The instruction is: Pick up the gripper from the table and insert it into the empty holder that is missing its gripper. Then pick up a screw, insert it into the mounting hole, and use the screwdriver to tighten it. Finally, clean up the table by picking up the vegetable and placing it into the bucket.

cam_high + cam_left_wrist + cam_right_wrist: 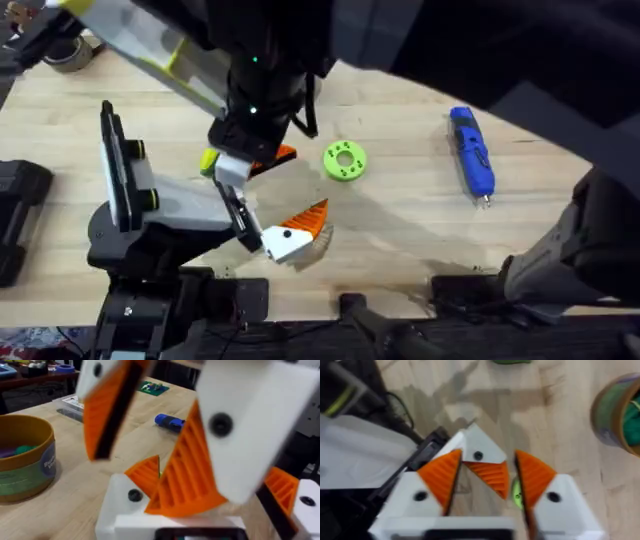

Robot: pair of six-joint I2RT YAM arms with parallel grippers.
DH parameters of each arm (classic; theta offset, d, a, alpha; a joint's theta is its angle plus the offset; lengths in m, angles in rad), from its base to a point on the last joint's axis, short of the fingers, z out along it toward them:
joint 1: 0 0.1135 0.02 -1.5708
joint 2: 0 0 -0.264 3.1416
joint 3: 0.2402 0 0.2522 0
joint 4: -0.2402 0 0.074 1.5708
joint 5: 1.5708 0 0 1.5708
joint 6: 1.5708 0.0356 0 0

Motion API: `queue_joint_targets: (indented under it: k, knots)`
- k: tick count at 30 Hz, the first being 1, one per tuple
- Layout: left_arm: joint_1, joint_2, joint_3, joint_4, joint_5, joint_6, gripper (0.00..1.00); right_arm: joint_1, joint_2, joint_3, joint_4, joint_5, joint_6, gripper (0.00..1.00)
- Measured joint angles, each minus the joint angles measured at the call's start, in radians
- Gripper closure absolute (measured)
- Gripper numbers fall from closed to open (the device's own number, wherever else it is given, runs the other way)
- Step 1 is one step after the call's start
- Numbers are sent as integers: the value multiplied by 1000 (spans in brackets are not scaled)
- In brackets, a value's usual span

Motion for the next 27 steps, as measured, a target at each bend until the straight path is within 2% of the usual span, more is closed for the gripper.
queue_joint_targets:
  k: [2, 3, 4, 16, 27]
  knots:
    - [1, 0, 0, 0, 0, -1, 14, -13, 0, 3, -1, 23, -3, 106]
    - [1, 0, 0, 0, 0, -1, 14, -20, 0, 4, -2, 27, -5, 32]
    - [1, 0, 0, 0, 0, -1, 14, -24, 0, 5, -2, 27, -4, 12]
    - [0, 0, 0, 0, 4, 0, 14, -8, -31, 5, -68, 13, -4, 6]
    - [0, 0, 0, 0, 3, 1, 14, -1, -202, 5, -161, -8, -5, 6]
